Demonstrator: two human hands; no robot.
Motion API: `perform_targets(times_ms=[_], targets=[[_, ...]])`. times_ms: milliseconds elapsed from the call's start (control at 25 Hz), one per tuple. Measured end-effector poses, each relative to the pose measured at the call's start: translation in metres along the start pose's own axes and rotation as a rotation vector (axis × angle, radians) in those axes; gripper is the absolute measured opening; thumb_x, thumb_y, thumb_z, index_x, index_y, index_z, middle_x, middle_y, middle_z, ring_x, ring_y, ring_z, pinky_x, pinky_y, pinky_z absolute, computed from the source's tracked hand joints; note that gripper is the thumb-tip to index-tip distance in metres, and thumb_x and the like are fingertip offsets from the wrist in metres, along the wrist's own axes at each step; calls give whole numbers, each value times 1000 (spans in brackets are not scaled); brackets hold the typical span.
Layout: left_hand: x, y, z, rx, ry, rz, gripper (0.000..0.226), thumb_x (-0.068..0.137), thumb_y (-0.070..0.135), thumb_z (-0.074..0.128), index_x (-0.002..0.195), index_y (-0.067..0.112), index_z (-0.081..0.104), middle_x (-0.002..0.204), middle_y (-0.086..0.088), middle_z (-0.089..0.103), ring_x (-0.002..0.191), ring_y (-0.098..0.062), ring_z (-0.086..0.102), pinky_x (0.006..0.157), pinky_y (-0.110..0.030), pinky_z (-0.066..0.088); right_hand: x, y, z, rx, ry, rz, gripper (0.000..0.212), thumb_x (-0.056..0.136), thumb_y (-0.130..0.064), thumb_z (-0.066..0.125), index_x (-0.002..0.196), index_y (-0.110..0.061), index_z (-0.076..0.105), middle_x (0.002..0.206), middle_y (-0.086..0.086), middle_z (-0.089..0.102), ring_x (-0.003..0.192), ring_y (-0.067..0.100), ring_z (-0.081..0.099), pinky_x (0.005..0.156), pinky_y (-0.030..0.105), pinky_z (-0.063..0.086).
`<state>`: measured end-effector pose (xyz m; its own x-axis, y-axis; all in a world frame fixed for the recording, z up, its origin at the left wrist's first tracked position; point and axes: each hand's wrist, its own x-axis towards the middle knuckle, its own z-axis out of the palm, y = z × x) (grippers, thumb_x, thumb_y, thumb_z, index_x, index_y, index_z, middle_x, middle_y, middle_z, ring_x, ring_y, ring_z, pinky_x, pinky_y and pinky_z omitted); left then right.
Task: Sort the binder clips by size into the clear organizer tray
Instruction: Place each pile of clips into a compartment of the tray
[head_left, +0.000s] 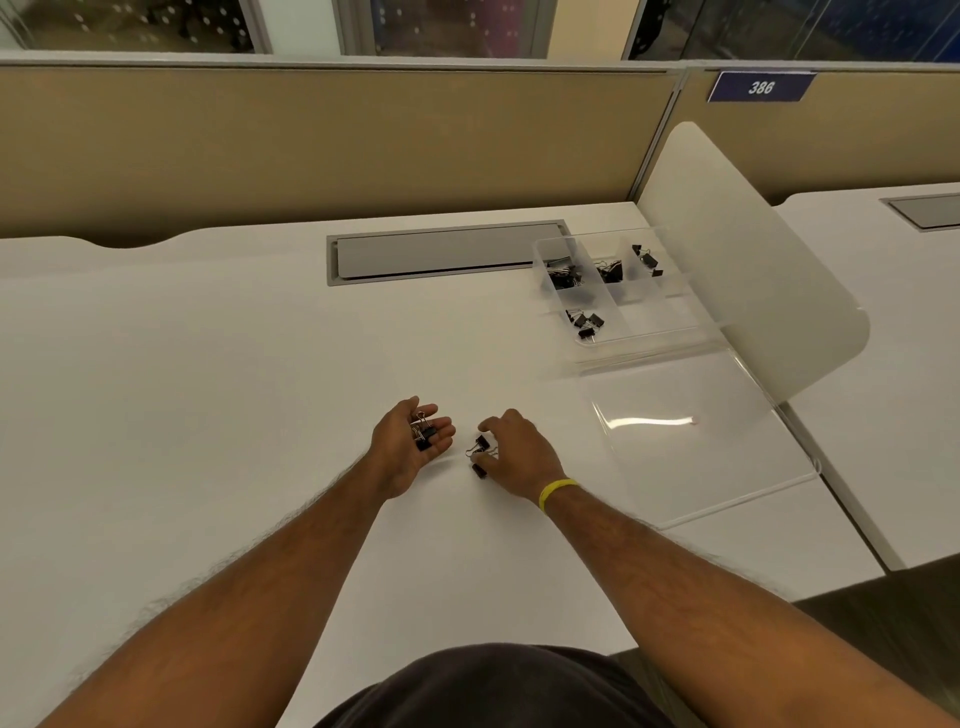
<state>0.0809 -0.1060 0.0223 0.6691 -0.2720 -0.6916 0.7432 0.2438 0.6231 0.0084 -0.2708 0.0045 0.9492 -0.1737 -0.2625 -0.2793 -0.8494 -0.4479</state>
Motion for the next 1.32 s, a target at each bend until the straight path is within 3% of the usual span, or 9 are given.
perform_targets(times_ms=[320,560,840,1040,1200,1320], targets=[[-3,-1,-8,-23,16,0,35,100,30,44,112,0,58,110,-24,64,96,-33,65,88,-41,55,11,-12,5,-9,7,0,23,84,-17,63,105,-9,62,106,9,56,96,28,58,78,33,47],[-4,-3,-8,-18,20,-13,36,100,30,45,114,0,58,112,-25,64,97,-34,65,88,-41,55,9,-12,0,2,7,-14,18,75,-16,66,91,-13,58,91,2,57,81,20,53,68,28,42],[-4,-6,-5,8,26,-12,35,100,30,44,111,1,59,111,-24,64,98,-34,66,86,-41,55,8,-9,-6,204,116,-47,6,68,-12,66,74,-12,64,73,-2,64,69,16,57,63,34,52],[-7,-10,2,26,6,-17,35,100,30,43,110,0,60,105,-23,66,94,-32,66,87,-41,55,0,-24,-14,530,201,-78,8,70,-7,71,77,-10,67,70,0,64,61,7,55,61,20,48],[-11,-10,7,35,-42,-18,39,101,30,40,112,-1,61,97,-18,68,86,-26,67,76,-37,57,-3,-43,-18,653,173,-186,7,80,-9,71,86,-11,68,80,-2,69,72,4,62,67,14,51],[-12,-7,5,-25,-46,-28,37,101,28,41,113,-2,58,97,-20,66,84,-29,65,80,-38,56,0,-38,-15,686,217,-157,10,86,-4,63,89,-11,69,83,-3,69,77,6,64,72,16,51]])
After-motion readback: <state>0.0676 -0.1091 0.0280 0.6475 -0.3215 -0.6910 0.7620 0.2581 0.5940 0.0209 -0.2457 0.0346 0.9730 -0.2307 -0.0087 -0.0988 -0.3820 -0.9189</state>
